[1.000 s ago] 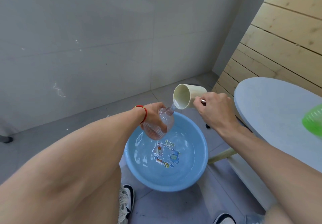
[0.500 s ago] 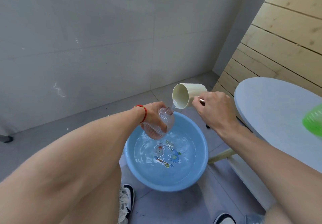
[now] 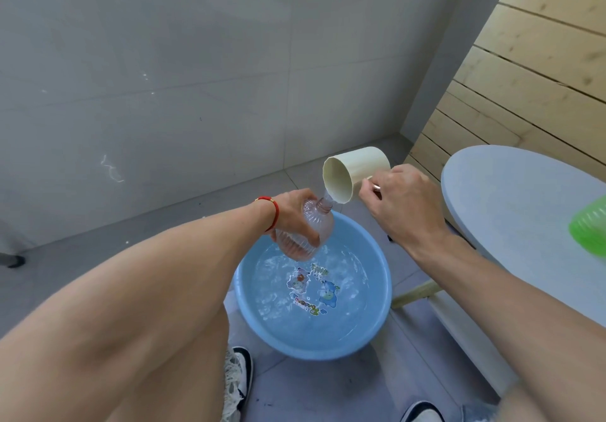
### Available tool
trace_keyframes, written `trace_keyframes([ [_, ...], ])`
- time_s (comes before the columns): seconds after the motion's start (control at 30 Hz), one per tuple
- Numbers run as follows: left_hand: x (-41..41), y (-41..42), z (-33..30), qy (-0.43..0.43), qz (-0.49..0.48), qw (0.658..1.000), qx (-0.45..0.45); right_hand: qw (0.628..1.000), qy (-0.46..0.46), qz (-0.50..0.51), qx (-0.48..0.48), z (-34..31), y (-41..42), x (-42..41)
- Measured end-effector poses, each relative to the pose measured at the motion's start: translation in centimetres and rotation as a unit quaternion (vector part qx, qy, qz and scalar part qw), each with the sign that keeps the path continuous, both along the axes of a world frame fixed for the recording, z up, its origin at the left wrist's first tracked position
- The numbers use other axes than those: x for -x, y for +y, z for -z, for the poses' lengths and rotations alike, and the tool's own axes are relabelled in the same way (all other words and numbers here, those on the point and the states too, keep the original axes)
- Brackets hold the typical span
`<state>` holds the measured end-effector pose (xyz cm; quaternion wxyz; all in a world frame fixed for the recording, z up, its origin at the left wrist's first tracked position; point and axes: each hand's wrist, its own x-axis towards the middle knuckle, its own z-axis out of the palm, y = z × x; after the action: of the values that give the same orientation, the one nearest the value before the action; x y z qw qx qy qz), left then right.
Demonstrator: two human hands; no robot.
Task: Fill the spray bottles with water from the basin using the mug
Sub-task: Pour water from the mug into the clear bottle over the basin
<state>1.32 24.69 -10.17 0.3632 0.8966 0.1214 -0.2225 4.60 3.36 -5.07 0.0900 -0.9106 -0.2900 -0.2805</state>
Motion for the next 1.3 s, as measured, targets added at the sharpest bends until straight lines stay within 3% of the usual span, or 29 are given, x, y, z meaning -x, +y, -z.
trace_keyframes([
  [0.73, -0.2, 0.5, 0.5, -0.008, -0.013, 1.000, 0.019, 0.982, -0.163, -0.081, 0.046, -1.1, 0.4, 1.4],
  [0.83, -0.1, 0.8, 0.6, -0.005, -0.002, 1.000, 0.002, 0.993, -0.088, -0.041, 0.062, 0.3, 0.5, -0.2],
  [0.93, -0.1, 1.6, 0.8, -0.006, -0.002, 1.000, -0.002, 0.989, 0.023, -0.008, 0.143, 2.0, 0.5, -2.8],
  [1.1, 0.2, 2.5, 0.9, -0.007, -0.022, 1.000, 0.015, 0.918, 0.276, 0.078, 0.274, 8.8, 0.3, -3.5],
  [1.3, 0.5, 3.8, 2.3, -0.016, -0.065, 0.997, 0.029, 0.872, 0.388, 0.159, 0.253, 21.4, -0.3, 2.3],
])
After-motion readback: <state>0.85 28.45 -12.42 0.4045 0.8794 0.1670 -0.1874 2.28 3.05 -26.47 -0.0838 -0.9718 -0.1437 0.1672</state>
